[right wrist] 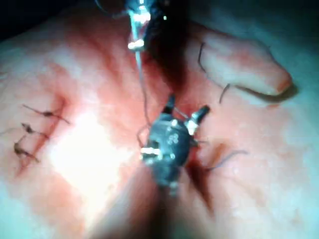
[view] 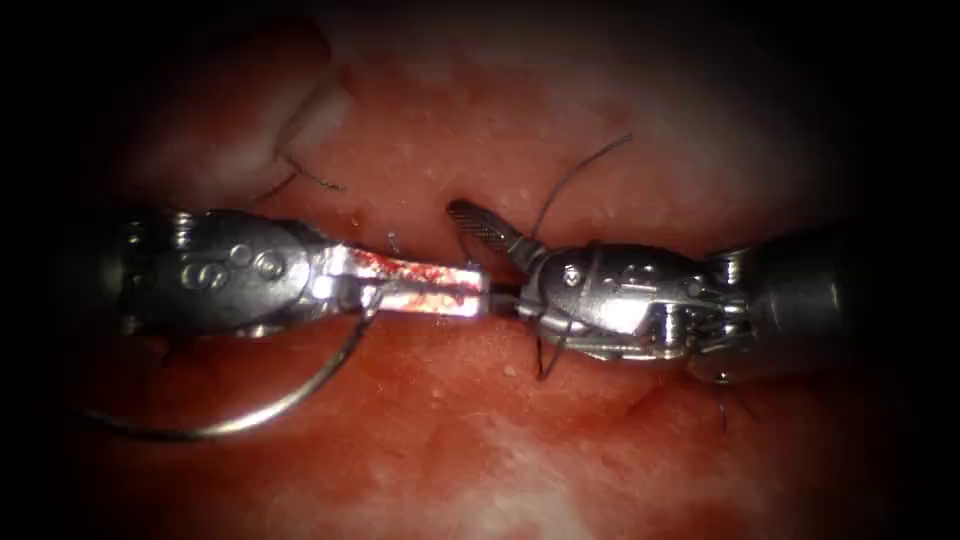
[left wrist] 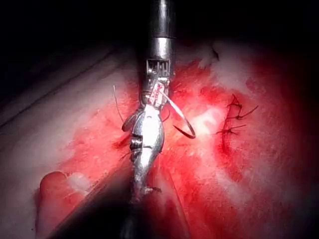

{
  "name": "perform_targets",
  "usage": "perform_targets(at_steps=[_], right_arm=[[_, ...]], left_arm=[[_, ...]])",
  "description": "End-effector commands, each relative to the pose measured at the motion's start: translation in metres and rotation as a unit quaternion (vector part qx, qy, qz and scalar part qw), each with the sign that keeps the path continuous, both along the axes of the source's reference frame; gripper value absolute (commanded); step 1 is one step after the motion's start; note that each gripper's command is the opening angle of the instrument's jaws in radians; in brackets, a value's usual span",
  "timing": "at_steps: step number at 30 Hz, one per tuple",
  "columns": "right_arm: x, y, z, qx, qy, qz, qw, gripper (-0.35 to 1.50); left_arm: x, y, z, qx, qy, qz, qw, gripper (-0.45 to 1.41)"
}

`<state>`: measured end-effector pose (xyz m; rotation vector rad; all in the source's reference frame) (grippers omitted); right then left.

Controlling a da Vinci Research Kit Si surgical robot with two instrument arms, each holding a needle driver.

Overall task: Wound Closure
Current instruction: Wrap the suture counter-clockwise around the right gripper twice.

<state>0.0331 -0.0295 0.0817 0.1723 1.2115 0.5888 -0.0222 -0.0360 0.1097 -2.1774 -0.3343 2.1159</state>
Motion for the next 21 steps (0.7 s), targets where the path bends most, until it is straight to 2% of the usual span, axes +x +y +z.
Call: perform_targets(at_steps=[1,5,12,21], right_arm=[[0.0009,-0.0007,0.0003,0.001,0.002,-0.006,1.000,0.58],[0.0013,-0.0010,0.0000,0.004,0.010,-0.016,1.000,0.58],[0.0017,-0.0019,-0.0006,0.003,0.024,-0.039,0.999,0.58],[0.0019,-0.0024,-0.0010,0.003,0.037,-0.056,0.998,0.58]], left_arm=[[-0.0005,0.0002,0.0006,-0.001,0.000,-0.001,1.000,-0.45],[-0.0004,0.0016,0.0010,0.001,0.002,-0.004,1.000,-0.45],[0.0000,0.0052,0.0041,-0.004,0.020,-0.005,1.000,-0.45],[0.0006,0.0055,0.0080,-0.015,0.038,0.006,0.999,-0.45]])
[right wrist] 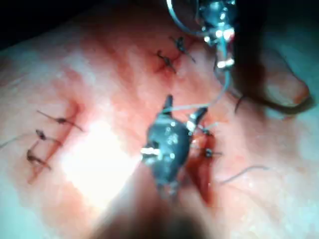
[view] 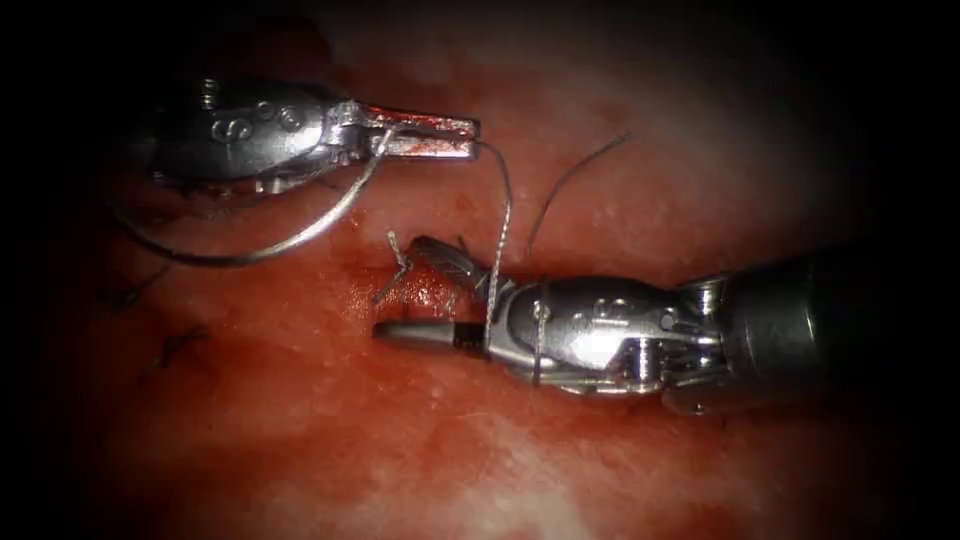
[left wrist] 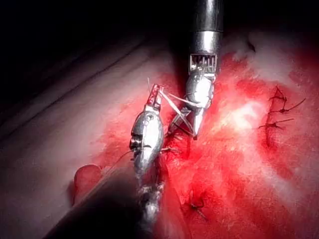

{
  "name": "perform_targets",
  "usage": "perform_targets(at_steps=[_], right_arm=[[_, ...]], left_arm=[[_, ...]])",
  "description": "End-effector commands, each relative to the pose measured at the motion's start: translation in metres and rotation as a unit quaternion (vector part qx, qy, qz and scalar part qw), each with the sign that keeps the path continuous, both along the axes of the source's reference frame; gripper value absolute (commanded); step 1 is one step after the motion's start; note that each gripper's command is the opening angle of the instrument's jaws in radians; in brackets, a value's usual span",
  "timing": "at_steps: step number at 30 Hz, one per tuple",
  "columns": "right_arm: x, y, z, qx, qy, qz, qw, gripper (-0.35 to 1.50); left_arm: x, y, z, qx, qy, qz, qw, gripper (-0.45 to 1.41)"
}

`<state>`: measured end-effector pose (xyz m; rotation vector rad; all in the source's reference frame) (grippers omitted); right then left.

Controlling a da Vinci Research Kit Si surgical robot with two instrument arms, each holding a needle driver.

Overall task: Wound Closure
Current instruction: Wrap the suture counter-clockwise around the right gripper twice.

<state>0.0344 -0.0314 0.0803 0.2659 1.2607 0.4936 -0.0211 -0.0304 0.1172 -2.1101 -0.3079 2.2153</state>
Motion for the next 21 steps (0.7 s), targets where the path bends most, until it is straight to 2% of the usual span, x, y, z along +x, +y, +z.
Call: perform_targets(at_steps=[1,11,21], right_arm=[[0.0007,-0.0006,0.0002,0.000,0.005,-0.001,1.000,0.58],[0.0000,-0.0005,-0.0009,0.001,0.077,0.005,0.997,0.56],[-0.0009,0.0000,-0.0016,0.020,0.126,0.034,0.991,0.54]], left_arm=[[-0.0006,-0.0003,0.0012,0.001,0.001,0.002,1.000,-0.45],[-0.0004,0.0001,0.0046,-0.006,-0.011,0.026,1.000,-0.45],[-0.0005,-0.0021,0.0072,-0.010,-0.020,0.049,0.999,-0.45]])
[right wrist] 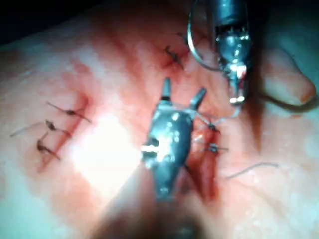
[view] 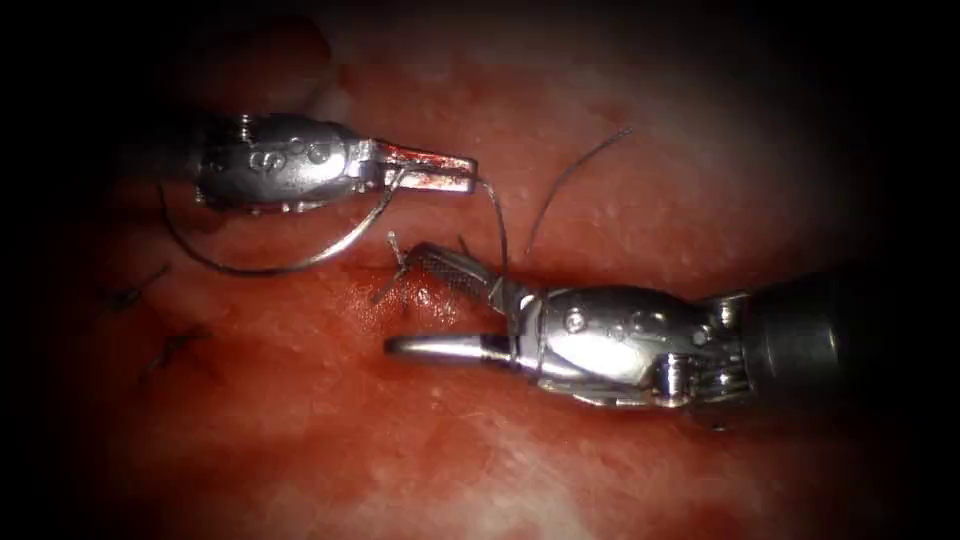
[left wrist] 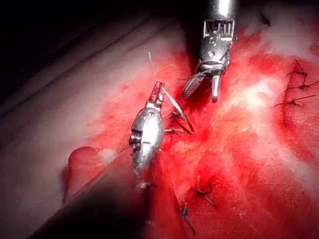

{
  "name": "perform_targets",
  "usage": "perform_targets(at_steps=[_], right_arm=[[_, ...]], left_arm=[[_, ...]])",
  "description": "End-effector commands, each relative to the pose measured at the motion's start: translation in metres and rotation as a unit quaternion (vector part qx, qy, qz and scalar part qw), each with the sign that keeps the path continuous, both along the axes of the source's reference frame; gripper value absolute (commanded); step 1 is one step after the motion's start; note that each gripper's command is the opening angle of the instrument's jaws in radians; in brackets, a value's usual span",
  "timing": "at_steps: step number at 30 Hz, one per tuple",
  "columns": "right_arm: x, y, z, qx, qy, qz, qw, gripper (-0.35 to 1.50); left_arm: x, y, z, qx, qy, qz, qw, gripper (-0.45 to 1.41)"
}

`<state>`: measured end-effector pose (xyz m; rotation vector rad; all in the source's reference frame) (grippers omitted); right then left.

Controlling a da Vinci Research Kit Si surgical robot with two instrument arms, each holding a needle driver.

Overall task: Wound Closure
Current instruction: Wrap the suture counter-clockwise around the right gripper twice.

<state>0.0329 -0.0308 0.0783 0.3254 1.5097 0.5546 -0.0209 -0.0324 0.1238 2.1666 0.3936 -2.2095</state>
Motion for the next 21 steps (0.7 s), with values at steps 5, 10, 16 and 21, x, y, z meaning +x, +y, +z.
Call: perform_targets(at_steps=[5,10,16,21], right_arm=[[0.0002,-0.0004,0.0005,0.011,0.024,0.020,0.999,0.54],[-0.0016,0.0004,0.0010,0.019,0.027,0.054,0.998,0.52],[-0.0044,0.0013,0.0021,0.030,0.023,0.104,0.994,0.47],[-0.0051,0.0011,0.0033,0.049,0.005,0.141,0.989,0.47]], left_arm=[[-0.0011,-0.0017,0.0023,0.002,0.001,0.007,1.000,-0.45],[-0.0015,-0.0037,0.0037,0.009,0.003,0.018,1.000,-0.45],[-0.0016,-0.0057,0.0049,0.014,0.004,0.025,1.000,-0.45],[-0.0019,-0.0068,0.0052,0.014,0.001,0.032,0.999,-0.45]])
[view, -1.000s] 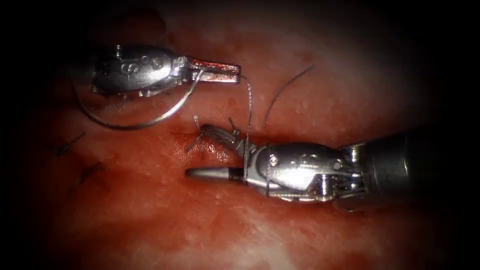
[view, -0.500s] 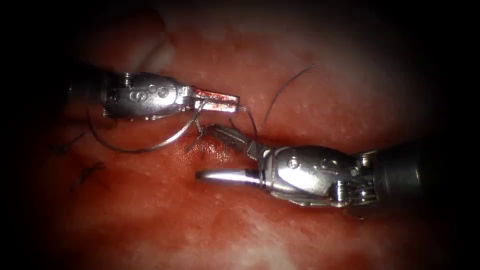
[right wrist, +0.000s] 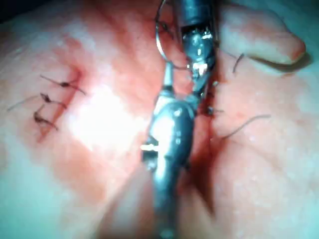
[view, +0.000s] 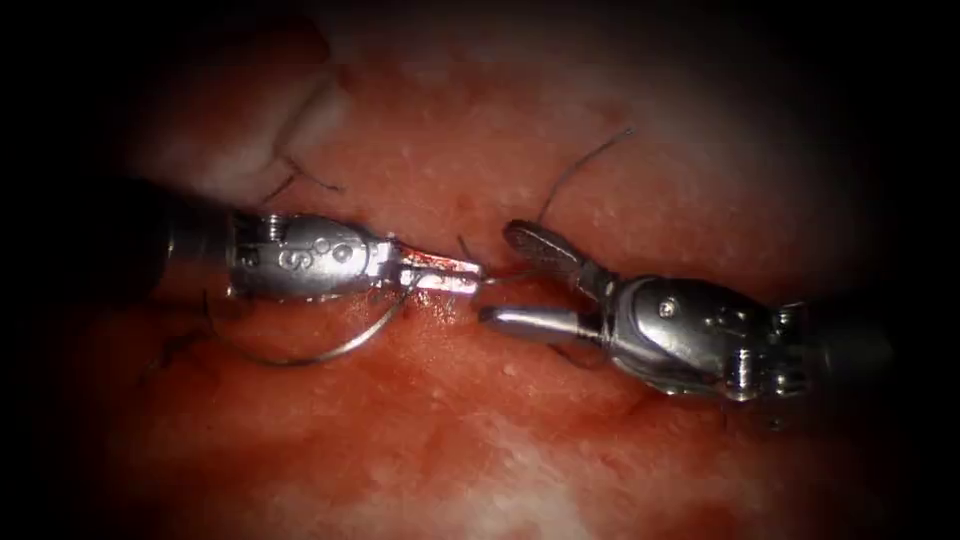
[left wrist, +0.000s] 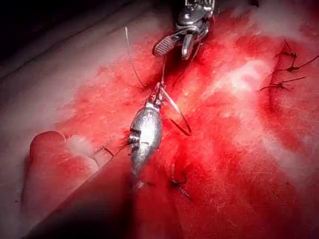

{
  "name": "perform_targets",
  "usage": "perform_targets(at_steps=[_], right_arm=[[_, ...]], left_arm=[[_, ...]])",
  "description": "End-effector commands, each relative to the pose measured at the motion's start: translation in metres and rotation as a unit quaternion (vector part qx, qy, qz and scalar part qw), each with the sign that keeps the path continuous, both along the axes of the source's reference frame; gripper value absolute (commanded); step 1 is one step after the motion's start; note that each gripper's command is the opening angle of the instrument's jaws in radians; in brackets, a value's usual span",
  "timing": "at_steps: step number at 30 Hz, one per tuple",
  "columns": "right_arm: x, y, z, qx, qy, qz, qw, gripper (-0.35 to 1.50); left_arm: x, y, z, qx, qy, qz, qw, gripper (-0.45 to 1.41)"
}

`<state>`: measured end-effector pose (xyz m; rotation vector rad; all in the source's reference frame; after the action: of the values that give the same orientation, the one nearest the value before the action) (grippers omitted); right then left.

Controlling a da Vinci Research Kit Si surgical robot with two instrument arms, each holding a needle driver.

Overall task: Wound Closure
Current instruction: Wrap the suture counter-clockwise around the right gripper twice, then grab the suture tail.

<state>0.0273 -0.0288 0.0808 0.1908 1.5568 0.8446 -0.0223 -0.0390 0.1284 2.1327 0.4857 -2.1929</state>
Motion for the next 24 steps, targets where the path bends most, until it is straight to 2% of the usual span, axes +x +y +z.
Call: perform_targets(at_steps=[1,11,19,24], right_arm=[[0.0005,-0.0010,0.0010,0.009,-0.005,0.010,1.000,0.47],[-0.0010,-0.0008,0.0033,0.070,-0.051,0.080,0.993,0.51],[-0.0037,0.0000,0.0047,0.103,-0.078,0.129,0.983,0.54],[-0.0044,0.0003,0.0051,0.111,-0.088,0.153,0.978,0.61]], left_arm=[[-0.0006,-0.0004,0.0005,0.000,-0.002,0.003,1.000,-0.45],[-0.0011,-0.0014,-0.0003,0.001,-0.005,0.005,1.000,-0.45],[-0.0013,-0.0005,-0.0010,0.004,-0.002,-0.002,1.000,-0.45],[-0.0018,-0.0001,-0.0013,0.006,-0.001,-0.006,1.000,-0.45]])
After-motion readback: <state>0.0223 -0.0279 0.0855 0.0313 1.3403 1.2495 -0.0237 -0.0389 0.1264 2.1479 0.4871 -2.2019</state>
